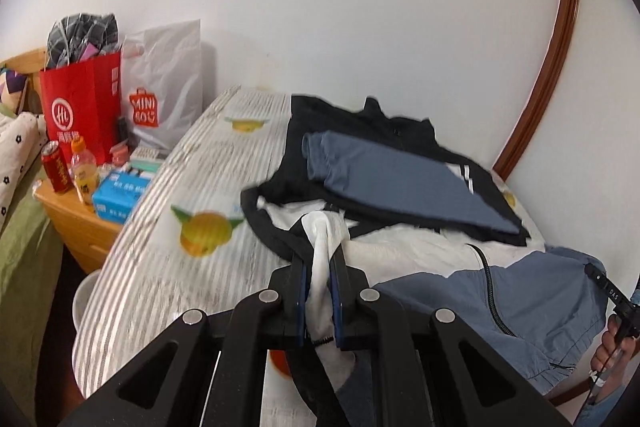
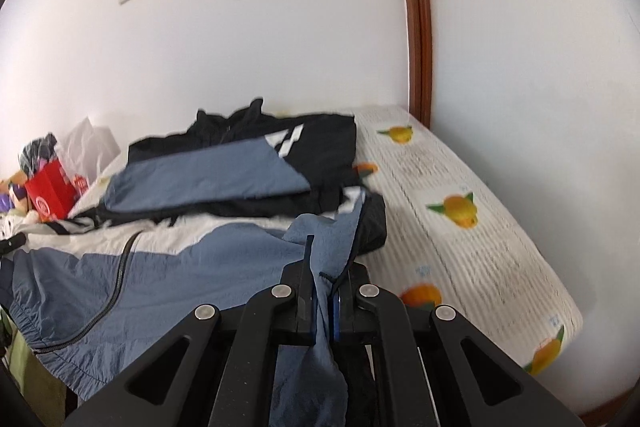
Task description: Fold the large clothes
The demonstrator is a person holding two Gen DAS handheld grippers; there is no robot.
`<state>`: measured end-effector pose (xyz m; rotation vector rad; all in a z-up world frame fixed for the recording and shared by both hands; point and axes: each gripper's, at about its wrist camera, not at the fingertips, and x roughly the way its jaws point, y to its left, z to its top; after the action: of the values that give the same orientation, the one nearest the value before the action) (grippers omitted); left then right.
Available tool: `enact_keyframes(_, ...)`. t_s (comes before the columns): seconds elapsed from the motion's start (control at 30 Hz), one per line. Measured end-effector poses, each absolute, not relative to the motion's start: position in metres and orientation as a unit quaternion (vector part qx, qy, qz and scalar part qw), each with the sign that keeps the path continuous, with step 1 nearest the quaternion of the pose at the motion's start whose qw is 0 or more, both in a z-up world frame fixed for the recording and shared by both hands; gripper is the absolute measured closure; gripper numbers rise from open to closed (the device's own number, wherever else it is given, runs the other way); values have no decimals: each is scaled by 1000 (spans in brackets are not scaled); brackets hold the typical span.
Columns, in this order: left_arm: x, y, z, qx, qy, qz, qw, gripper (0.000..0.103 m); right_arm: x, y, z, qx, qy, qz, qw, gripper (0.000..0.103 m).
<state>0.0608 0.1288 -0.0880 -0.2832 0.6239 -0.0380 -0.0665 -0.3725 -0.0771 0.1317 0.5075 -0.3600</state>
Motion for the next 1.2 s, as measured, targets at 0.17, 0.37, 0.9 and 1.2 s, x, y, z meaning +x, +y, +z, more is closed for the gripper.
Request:
enact_keyframes(0.17,86,125,-72,-127,291,-11,948,93,-37,-381,-60,80,232,-174,954,98)
enact_keyframes(0.37,127,124,-60,-127,290,3,949,93,14,-392,-45,88,222,-168,956,98)
enact_keyframes(0.9,243,114,-90,-87,347,70,931,91,140,-417,-84,88,271,-185,941,97)
enact_keyframes(1.2,279,117,-131,-84,393,89,911,88,189,-436,-131,74,332,-221,914,96)
